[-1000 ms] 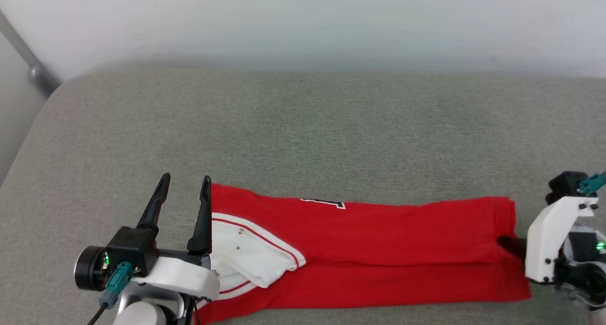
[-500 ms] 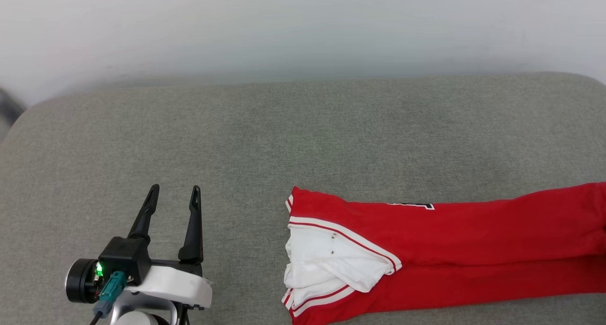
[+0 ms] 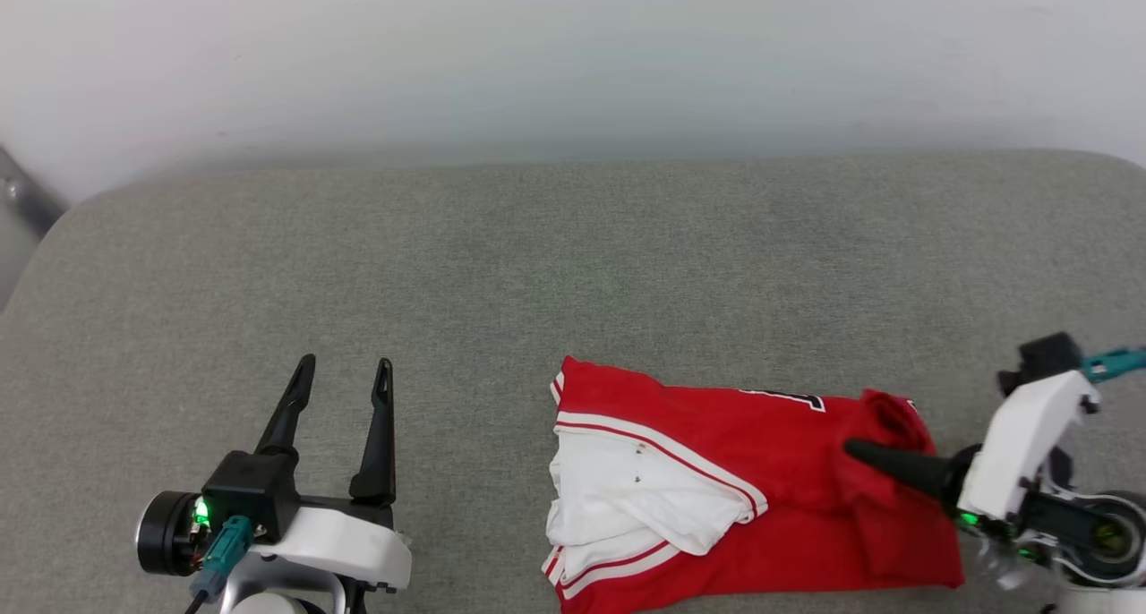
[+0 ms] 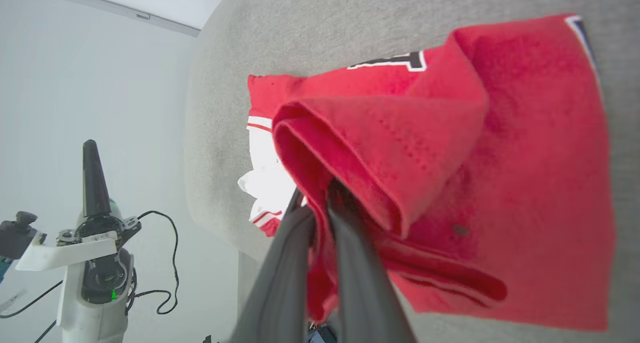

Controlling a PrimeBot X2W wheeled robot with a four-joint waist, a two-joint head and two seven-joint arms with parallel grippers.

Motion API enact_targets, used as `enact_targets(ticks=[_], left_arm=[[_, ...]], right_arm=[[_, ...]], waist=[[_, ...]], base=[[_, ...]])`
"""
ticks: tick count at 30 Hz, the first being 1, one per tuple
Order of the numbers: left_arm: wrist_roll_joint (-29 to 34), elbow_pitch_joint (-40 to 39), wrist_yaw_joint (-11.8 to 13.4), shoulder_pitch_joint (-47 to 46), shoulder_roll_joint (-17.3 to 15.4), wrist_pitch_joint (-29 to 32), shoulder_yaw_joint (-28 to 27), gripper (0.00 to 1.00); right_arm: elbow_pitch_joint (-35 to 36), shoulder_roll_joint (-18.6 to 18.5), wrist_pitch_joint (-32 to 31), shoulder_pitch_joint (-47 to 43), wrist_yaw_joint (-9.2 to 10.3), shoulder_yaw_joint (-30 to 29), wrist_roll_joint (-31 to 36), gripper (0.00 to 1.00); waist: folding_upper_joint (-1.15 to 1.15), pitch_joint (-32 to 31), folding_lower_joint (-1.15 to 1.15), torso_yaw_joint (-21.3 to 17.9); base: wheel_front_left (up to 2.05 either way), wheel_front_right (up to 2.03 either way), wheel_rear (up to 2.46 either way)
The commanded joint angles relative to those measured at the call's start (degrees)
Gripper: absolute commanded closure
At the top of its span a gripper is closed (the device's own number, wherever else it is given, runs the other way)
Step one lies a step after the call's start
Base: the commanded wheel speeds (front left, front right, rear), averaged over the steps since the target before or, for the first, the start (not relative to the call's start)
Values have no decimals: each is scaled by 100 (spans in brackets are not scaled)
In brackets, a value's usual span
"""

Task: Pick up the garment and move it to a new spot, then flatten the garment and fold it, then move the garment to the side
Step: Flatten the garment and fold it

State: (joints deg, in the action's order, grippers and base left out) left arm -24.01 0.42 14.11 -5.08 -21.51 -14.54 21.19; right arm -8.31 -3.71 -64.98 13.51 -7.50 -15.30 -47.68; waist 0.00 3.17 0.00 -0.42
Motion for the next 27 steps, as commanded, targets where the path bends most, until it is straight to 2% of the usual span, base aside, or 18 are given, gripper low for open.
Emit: enact_targets(ticks=[1,4,10,15,18,19,20,21,24,27], left_arm=[[11,-8,-13,-5,-12,20,17,0],[-29,10,-45,-72,22,67,73,0],[-44,47,-102,-167,83,71,155,0],[-52,62,-134,-247,103,51,167,0],[-36,65,-123,-275,100,41,164,0],[-31,67,-120,-281,103,35,167,0],[-27,70,-119,-287,110,30,173,0],[-26,79,-120,-292,119,31,179,0],[-50,97,-120,-310,141,20,171,0],[-87,112,-125,-285,152,9,153,0]], right_arm=[[-64,50,86,0,2,178,-186,100],[-261,92,377,129,2,655,-616,100],[-765,87,1332,358,2,2046,-1541,100],[-1212,85,2111,628,2,2964,-1727,100],[-1567,84,2609,816,2,3333,-1521,100],[-1678,85,2795,879,2,3436,-1455,81],[-1808,83,2913,918,2,3551,-1417,48],[-1927,86,3010,952,2,3668,-1352,0],[-2146,83,3305,1126,2,3908,-1187,0],[-1988,-10,3484,1268,2,4130,-1162,0]], waist=[[0,19,0,45],[0,50,0,124],[0,102,0,250],[0,148,0,341],[0,189,0,367],[0,202,0,372],[0,214,0,377],[0,223,0,382],[0,259,0,382],[0,280,0,359]], base=[[0,0,0],[0,0,0],[0,0,0],[0,0,0],[0,0,0],[0,0,0],[0,0,0],[0,0,0],[0,0,0],[0,0,0]])
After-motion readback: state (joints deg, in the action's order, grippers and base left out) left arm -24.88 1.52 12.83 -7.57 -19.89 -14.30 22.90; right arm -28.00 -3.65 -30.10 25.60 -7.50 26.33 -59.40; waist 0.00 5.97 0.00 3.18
